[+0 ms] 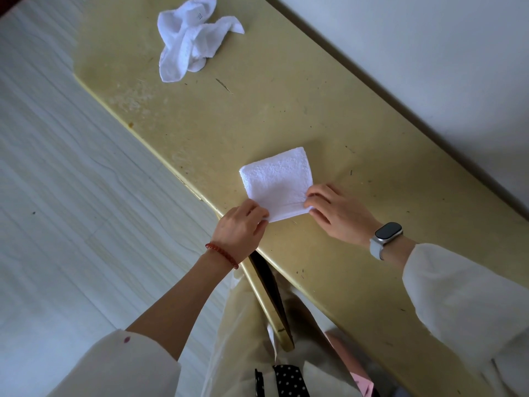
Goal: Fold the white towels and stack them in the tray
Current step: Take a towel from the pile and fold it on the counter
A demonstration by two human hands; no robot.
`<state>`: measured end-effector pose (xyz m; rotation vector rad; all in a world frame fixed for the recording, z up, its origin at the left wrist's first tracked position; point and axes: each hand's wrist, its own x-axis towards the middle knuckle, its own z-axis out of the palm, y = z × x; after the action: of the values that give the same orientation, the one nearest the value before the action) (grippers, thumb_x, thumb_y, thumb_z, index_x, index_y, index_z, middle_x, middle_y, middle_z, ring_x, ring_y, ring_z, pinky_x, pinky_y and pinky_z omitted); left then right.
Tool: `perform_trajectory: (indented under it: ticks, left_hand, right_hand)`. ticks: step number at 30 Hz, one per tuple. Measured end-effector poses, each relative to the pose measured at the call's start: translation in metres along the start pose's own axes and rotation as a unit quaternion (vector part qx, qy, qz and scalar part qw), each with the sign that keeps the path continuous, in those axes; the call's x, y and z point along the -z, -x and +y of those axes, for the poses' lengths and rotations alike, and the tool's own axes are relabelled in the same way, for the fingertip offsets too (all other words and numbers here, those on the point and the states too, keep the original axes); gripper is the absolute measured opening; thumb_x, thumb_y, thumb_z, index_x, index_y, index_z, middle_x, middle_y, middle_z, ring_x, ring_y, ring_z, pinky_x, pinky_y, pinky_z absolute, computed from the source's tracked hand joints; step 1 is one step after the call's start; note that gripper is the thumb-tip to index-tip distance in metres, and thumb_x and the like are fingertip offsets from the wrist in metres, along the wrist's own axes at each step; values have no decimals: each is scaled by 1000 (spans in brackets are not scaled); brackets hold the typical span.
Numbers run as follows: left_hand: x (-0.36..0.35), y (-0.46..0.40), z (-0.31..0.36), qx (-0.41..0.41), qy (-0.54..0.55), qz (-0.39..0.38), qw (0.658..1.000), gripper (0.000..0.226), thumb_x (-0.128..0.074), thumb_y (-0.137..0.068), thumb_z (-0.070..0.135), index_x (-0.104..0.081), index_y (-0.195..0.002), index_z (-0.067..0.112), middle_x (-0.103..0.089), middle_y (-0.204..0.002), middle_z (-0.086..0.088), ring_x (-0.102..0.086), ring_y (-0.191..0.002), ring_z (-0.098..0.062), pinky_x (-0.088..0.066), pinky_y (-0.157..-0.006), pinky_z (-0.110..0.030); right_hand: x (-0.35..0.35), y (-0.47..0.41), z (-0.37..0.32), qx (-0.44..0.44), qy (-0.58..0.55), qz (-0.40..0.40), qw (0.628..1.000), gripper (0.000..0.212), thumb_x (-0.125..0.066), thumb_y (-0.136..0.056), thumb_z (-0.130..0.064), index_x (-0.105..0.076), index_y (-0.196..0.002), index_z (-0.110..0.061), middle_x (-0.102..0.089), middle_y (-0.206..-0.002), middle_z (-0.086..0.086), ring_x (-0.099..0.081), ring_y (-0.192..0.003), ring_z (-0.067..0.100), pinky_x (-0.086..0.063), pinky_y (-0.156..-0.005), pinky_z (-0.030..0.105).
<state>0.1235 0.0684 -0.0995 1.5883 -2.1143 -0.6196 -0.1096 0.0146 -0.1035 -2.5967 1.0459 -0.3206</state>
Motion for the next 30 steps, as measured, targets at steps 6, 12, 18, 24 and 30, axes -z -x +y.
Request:
perform_trajectory:
  ticks: [6,12,18,24,30]
  left_hand:
    - [2,-1,3,-19,-10,34,999,20,-48,-81,7,-64,-70,3,-58,-69,-8,-54,-52,-20,-45,-39,-25]
    - [-3,2,5,-47,-51,64,996,16,-53,-76,-2,-64,-66,3,-58,-66,-8,-55,-54,-20,-41,-43,-21]
    - [-3,4,7,-58,-67,67,994,18,-51,-77,1,-65,-65,4,-58,-66,-7,-56,-55,-19,-37,-45,-19]
    - [-7,3,4,-43,-51,31,997,21,-48,-81,8,-64,-67,5,-57,-67,-6,-56,-55,-20,-41,-42,-18]
    - [11,2,0,8,-21,82,996,16,-52,-77,12,-67,-74,7,-63,-77,-4,-60,-62,-17,-41,-51,-17]
  right_hand:
    - [2,-1,2,-10,-30,-9,999,22,-42,-90,-17,-61,-92,-7,-61,-99,6,-50,-90,18,-51,-53,33]
    - [6,-1,4,19,-15,5,1000,20,-44,-90,-10,-63,-87,-4,-64,-94,7,-57,-79,23,-49,-48,34]
    - [4,4,2,34,34,9,999,12,-50,-86,-7,-62,-83,-6,-63,-91,6,-56,-76,22,-47,-43,32]
    - [-2,7,0,28,71,21,997,12,-50,-86,-14,-61,-82,-10,-62,-92,5,-51,-94,22,-49,-66,35]
    - [6,-7,-17,4,107,77,991,19,-47,-84,-18,-62,-73,-14,-64,-85,1,-43,-82,17,-28,-69,30]
